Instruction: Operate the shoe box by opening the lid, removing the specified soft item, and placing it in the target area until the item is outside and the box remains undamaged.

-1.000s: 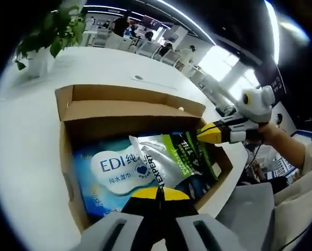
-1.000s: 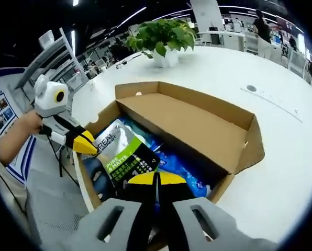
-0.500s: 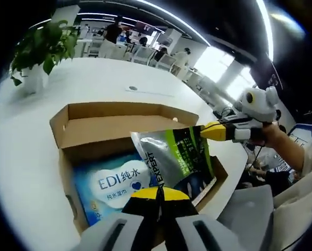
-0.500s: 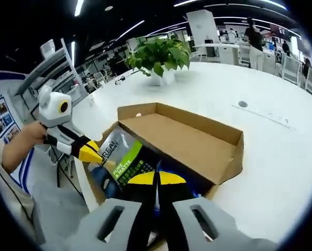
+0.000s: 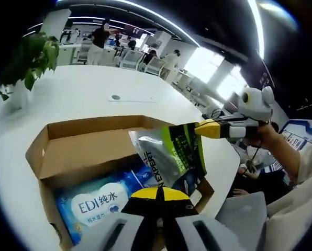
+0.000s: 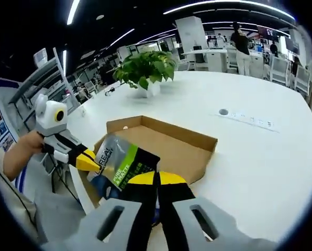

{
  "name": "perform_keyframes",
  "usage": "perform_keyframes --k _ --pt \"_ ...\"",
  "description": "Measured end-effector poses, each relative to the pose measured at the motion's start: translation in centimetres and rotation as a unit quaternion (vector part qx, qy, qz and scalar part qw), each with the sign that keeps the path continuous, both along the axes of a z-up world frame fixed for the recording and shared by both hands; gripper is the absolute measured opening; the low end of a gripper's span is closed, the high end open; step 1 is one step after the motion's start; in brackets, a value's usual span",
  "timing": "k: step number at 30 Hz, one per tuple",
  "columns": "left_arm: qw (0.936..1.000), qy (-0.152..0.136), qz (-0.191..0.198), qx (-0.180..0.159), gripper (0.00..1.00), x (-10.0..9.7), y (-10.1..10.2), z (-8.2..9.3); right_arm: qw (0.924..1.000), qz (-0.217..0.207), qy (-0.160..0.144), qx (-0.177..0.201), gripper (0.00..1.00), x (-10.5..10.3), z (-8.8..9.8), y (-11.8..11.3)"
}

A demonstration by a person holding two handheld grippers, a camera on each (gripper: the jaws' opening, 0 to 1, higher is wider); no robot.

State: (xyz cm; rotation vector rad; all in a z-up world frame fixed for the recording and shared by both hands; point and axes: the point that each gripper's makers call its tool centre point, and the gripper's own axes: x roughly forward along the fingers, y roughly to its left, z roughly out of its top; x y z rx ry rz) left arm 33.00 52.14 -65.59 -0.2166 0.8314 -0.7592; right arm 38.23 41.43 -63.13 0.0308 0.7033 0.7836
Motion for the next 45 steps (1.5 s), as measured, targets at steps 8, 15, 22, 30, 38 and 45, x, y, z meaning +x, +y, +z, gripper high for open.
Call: perform_keyframes --k 8,15,22,30,38,45 --pt "0.9997 0.002 -0.023 -0.003 0.00 1.0 -3.0 0.2 0.9995 -0.029 -0.004 -0.004 0.00 0.8 0.5 -3.1" --pt "0.9991 0.005 -0.042 -0.004 0.00 1.4 -5.7 -0.1 0.9985 -0.054 0.000 -0.011 0.00 1.2 0.4 -5.8" --pt "0.9982 0.010 -0.058 -0.008 0.00 1.8 -8.4 -0.2 0.9968 -0.078 0.002 -0.020 0.00 1.6 0.2 -8.4" --pt "0.9972 0.014 -0.071 -0.015 0.00 2.3 -11.3 -0.5 0.9945 -0.100 0.006 -0.030 0.00 2.1 0.0 -11.3" --pt "0.9960 0.018 -0.086 -0.014 0.00 2.6 -13.6 -0.8 0.9921 -0.118 0.010 -0.042 0.00 2.5 -0.6 -13.5" --pt "0.9943 0.021 -0.104 0.003 0.00 3.1 -15.6 -1.3 0.9892 -0.138 0.014 -0.047 0.00 3.2 -1.2 -15.4"
